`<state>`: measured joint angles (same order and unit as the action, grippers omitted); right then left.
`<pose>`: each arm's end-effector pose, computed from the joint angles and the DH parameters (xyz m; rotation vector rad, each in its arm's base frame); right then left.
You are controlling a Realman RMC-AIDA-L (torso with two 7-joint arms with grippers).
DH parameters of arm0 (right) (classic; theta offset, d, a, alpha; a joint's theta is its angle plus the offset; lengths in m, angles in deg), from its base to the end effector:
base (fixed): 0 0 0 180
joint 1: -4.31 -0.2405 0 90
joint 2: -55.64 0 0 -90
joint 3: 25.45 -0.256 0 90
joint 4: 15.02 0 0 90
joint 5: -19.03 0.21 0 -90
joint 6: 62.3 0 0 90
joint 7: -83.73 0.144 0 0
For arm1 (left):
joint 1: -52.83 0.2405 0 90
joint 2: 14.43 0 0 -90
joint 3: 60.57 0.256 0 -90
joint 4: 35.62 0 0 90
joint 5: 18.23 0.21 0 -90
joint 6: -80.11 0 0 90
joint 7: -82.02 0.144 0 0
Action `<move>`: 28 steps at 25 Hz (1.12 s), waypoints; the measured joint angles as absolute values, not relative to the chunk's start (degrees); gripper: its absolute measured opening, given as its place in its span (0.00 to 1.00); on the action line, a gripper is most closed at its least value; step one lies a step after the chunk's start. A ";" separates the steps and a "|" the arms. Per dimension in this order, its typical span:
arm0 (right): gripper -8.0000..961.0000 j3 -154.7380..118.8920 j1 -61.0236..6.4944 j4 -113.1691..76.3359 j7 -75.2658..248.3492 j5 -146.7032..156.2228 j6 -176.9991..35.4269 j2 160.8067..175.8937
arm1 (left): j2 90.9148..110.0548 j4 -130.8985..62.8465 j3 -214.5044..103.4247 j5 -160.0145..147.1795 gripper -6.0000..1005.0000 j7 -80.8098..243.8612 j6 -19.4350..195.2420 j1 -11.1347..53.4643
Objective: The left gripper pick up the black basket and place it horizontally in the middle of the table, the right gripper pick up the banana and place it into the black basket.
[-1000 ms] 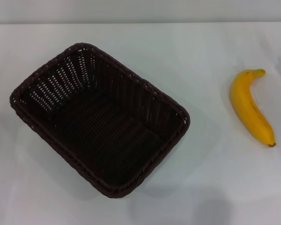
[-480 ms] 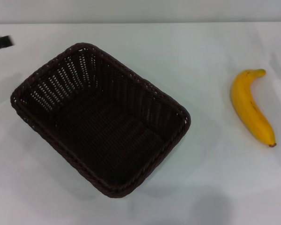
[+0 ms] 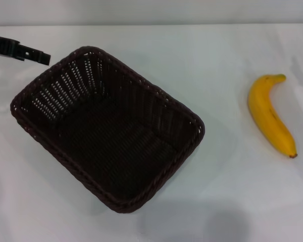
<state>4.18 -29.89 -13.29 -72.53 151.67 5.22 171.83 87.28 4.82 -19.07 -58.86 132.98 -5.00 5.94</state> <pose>0.3264 0.3738 0.0300 -1.5022 0.6424 0.8367 -0.2488 0.4276 0.1242 -2.4144 -1.2698 -0.0514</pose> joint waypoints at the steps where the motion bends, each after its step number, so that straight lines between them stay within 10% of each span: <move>1: 0.86 4.16 -29.96 -13.21 -72.52 151.65 5.24 171.83 | 87.53 4.81 -19.03 -56.74 0.88 132.93 -5.23 4.99; 19: 0.85 3.81 -31.28 -12.26 -71.55 152.00 5.41 171.83 | 92.51 3.25 -16.27 -45.02 0.81 133.01 -3.60 1.74; 28: 0.85 3.78 -31.33 -12.21 -71.05 152.02 5.39 171.83 | 92.69 0.68 -16.28 -44.91 0.45 133.21 -0.38 1.94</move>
<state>3.78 -31.33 -12.21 -71.05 152.02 5.39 171.83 92.69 0.68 -16.28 -44.91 133.21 -0.38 1.94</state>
